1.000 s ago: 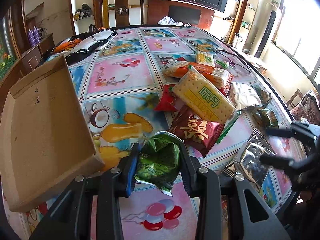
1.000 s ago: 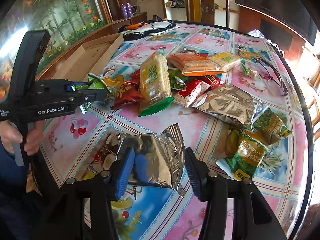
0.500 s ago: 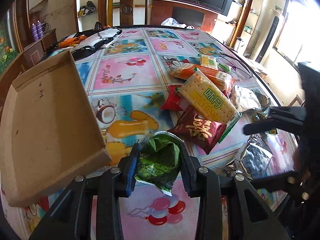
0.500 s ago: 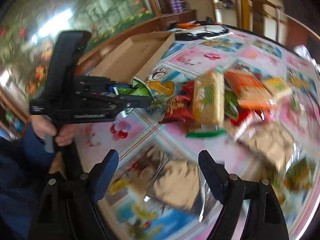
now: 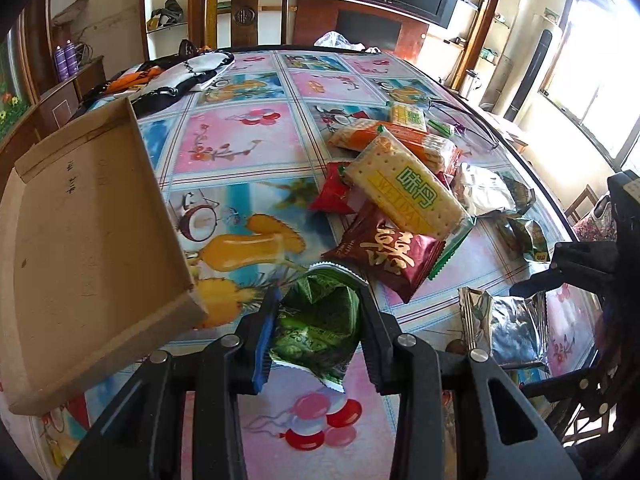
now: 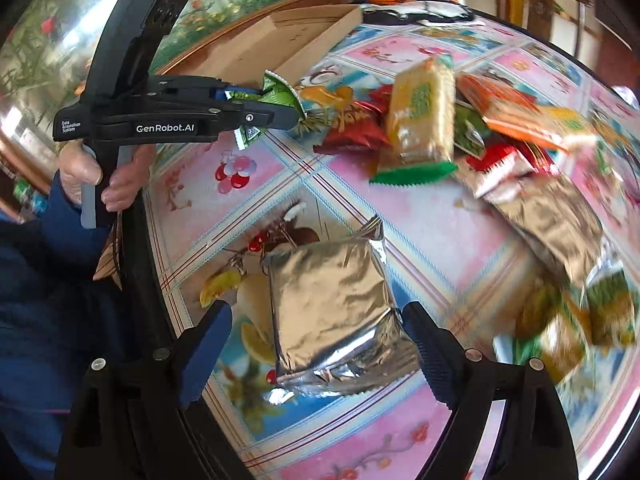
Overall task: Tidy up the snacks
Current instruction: 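Carry the green bag and silver pack over the cardboard box with both grippers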
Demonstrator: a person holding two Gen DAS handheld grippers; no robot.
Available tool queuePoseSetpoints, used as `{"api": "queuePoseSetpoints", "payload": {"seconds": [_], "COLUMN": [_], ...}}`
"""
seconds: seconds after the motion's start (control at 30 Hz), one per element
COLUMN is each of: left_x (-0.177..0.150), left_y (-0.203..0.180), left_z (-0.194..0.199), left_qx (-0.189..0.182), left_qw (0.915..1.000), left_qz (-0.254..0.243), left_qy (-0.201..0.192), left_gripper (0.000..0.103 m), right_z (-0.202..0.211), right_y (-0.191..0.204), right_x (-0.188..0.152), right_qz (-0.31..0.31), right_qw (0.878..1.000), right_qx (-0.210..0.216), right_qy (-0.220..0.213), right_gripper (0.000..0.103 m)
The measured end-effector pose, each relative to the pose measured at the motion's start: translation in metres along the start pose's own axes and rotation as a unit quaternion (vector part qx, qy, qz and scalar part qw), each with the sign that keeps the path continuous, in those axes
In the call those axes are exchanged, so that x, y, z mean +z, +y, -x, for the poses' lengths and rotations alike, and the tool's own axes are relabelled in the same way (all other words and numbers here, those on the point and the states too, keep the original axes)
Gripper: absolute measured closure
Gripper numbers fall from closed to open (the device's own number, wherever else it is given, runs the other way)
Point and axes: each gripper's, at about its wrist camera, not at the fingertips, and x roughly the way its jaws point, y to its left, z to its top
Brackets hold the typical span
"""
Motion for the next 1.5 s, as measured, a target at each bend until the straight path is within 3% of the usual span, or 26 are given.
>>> {"api": "queuePoseSetpoints", "payload": {"seconds": [0.1, 0.2, 0.27, 0.4, 0.7, 1.0, 1.1, 1.5], "left_x": [0.0, -0.002, -0.002, -0.001, 0.003, 0.008, 0.011, 0.027], "left_y": [0.0, 0.003, 0.006, 0.011, 0.024, 0.056, 0.076, 0.154], "left_z": [0.0, 0.005, 0.007, 0.009, 0.019, 0.041, 0.052, 0.071], "left_qx": [0.003, 0.004, 0.004, -0.002, -0.005, 0.003, -0.02, 0.041], "left_qw": [1.0, 1.0, 1.0, 0.9998, 0.9992, 0.9968, 0.9935, 0.9825], "left_qz": [0.001, 0.004, 0.008, 0.018, 0.033, 0.062, 0.09, 0.152], "left_qy": [0.003, 0.001, -0.001, -0.006, -0.021, -0.05, -0.066, -0.099], "left_gripper": [0.067, 0.067, 0.067, 0.067, 0.067, 0.067, 0.067, 0.067], "right_z": [-0.003, -0.011, -0.01, -0.006, 0.018, 0.005, 0.001, -0.025], "right_y": [0.001, 0.009, 0.012, 0.016, 0.021, 0.028, 0.028, 0.052], "right_x": [0.001, 0.003, 0.006, 0.01, 0.035, 0.07, 0.08, 0.144], "right_qz": [-0.01, 0.01, 0.013, 0.002, -0.042, -0.076, -0.089, -0.096], "right_qw": [0.999, 0.997, 0.996, 0.994, 0.989, 0.985, 0.982, 0.979], "right_qx": [-0.034, -0.075, -0.087, -0.109, -0.086, -0.06, -0.052, -0.014], "right_qy": [-0.012, -0.007, -0.01, -0.027, -0.111, -0.145, -0.156, -0.179], "right_gripper": [0.013, 0.021, 0.039, 0.039, 0.039, 0.039, 0.039, 0.039]}}
